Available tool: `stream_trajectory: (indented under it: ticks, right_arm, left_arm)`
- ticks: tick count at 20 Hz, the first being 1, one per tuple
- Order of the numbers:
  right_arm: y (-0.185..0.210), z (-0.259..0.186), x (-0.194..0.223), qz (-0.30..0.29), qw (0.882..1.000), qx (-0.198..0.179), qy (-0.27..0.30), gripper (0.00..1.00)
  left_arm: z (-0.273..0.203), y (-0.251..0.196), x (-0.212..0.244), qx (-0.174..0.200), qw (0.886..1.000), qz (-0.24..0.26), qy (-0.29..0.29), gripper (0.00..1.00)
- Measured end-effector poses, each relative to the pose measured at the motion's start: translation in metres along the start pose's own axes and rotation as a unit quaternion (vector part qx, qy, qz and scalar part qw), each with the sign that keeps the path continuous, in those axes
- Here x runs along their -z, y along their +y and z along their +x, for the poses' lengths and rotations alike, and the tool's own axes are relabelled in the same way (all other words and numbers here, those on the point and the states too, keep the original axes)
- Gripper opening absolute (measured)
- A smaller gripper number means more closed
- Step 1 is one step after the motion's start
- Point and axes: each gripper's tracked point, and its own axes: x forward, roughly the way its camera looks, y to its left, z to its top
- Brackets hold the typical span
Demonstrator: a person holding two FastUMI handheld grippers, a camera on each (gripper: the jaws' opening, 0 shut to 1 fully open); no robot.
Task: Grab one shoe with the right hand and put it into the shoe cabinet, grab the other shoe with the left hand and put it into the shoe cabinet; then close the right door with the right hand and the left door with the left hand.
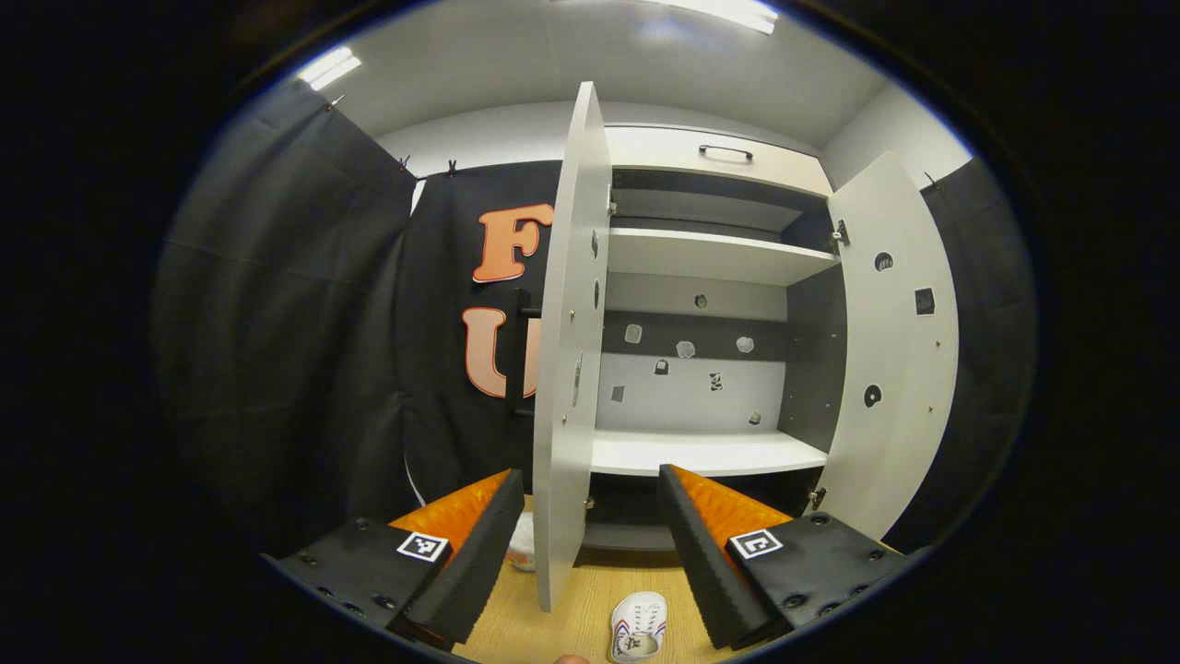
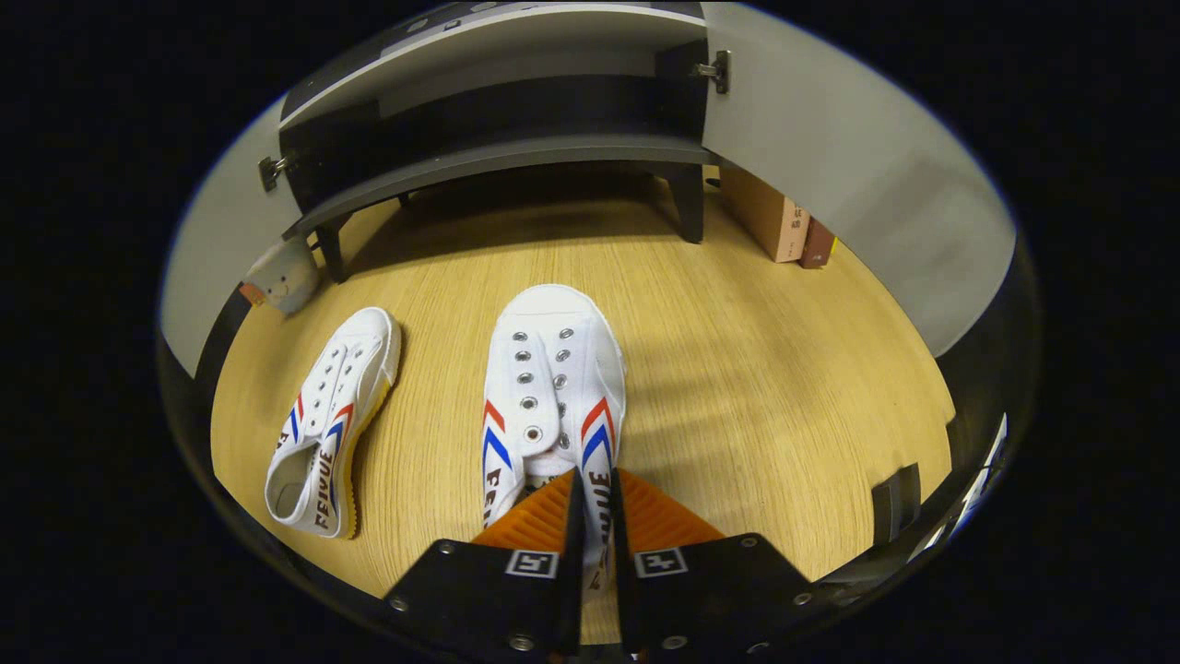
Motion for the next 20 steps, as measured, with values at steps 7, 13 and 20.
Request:
stream_trajectory:
  ticks: [7, 13, 20]
  right_arm:
    - [0.012, -0.071, -0.047, 0.012, 0.997, -0.01, -0.07, 0.0]
    - [0.029, -0.179, -0.14, 0.028, 0.987, -0.047, -0.152, 0.0]
    - [0.056, -0.26, -0.248, 0.033, 0.969, -0.081, -0.233, 0.0]
  left_arm:
    - [0.008, 0.003, 0.01, 0.006, 1.0, -0.007, 0.008, 0.95]
    - [0.016, 0.01, 0.017, 0.006, 1.0, -0.008, 0.012, 0.96]
    - [0.017, 0.016, 0.011, 0.014, 1.0, -0.001, -0.006, 0.95]
